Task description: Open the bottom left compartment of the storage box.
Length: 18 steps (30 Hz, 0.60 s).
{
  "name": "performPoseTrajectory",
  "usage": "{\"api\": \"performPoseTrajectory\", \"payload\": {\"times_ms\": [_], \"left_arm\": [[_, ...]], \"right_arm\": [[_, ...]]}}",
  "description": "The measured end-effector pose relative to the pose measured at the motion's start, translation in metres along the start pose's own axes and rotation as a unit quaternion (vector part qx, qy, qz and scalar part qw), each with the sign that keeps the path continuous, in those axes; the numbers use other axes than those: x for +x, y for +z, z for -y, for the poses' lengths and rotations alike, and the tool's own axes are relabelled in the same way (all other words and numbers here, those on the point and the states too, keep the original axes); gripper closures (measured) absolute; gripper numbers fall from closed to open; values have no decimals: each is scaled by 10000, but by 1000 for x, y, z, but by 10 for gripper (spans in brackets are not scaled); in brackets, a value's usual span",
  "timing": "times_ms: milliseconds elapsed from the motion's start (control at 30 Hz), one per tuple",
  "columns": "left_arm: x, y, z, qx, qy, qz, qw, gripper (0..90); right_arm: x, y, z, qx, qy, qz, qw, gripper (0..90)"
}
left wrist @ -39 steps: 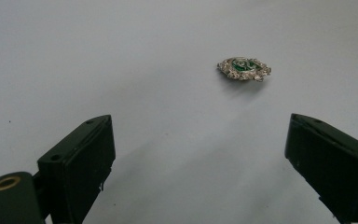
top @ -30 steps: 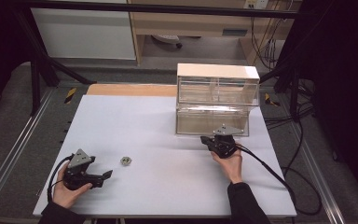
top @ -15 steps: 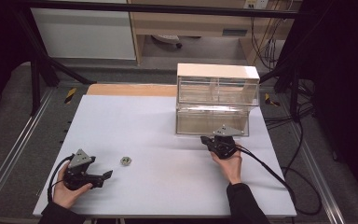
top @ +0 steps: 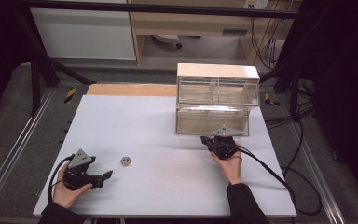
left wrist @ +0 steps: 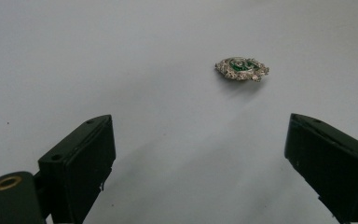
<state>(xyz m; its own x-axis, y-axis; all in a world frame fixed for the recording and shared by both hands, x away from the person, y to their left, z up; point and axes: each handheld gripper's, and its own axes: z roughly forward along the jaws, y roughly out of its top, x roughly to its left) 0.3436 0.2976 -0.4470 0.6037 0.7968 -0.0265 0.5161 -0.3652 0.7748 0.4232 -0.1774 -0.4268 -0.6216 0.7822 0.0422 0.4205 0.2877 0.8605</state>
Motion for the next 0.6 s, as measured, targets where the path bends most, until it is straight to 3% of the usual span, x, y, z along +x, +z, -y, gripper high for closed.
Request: {"api": "performPoseTrajectory", "payload": {"times_ms": [600], "left_arm": [[0, 0, 0, -1, 2, 7, 10000, 80]], "right_arm": [[1, -3, -2, -47, -28, -77, 10000, 900]]}}
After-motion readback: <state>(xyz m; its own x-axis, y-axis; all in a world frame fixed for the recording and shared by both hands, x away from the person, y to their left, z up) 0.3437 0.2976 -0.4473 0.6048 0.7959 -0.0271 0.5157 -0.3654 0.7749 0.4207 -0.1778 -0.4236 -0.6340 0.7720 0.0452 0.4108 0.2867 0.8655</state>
